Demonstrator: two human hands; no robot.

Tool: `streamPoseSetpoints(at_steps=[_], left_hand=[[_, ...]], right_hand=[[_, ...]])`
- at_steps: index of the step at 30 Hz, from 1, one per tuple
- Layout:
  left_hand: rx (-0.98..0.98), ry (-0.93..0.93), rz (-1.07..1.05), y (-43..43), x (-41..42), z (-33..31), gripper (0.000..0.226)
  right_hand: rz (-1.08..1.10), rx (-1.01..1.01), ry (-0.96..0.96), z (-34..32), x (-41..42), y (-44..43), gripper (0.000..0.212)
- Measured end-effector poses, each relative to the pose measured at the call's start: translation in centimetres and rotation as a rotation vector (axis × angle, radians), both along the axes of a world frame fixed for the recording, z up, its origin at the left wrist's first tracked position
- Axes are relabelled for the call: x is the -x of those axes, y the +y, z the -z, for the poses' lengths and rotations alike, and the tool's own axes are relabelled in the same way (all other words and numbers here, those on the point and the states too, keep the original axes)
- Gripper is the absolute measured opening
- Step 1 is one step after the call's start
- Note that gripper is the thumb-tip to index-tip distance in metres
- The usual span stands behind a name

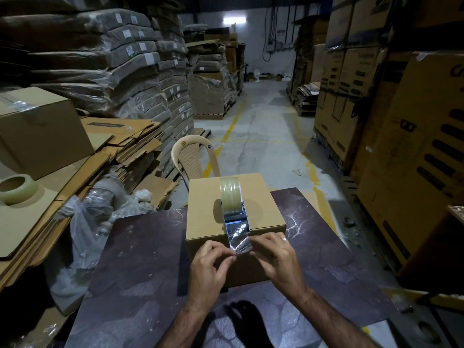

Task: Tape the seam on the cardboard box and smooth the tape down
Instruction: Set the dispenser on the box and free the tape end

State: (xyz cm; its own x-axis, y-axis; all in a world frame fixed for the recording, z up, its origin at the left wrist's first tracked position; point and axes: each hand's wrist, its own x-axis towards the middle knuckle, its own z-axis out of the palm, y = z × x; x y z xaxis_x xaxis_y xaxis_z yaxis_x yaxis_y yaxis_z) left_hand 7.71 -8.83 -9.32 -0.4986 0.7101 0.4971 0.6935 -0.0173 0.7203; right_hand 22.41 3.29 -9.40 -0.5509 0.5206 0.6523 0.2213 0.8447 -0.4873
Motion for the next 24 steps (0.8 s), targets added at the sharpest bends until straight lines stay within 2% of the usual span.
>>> streamPoseSetpoints(at_steps=[8,15,24], left_hand=[[0.025,0.008,0.002,0.08,0.12,0.09,0.009],[0.043,-0.012,0.016,0.08,0.22,0.04,0.006],[0.043,-0.03,0.006,0.12,0.11,-0.61,0.008]], right_hand=[[0.006,-0.032,-0.013,0.31,-0.18,0.27,0.031],[0.002,0.122,-0.001,0.0,0.27,0.7,0.021],[-0.04,0.183,0.006,0.26,0.24,0.6,0.004]])
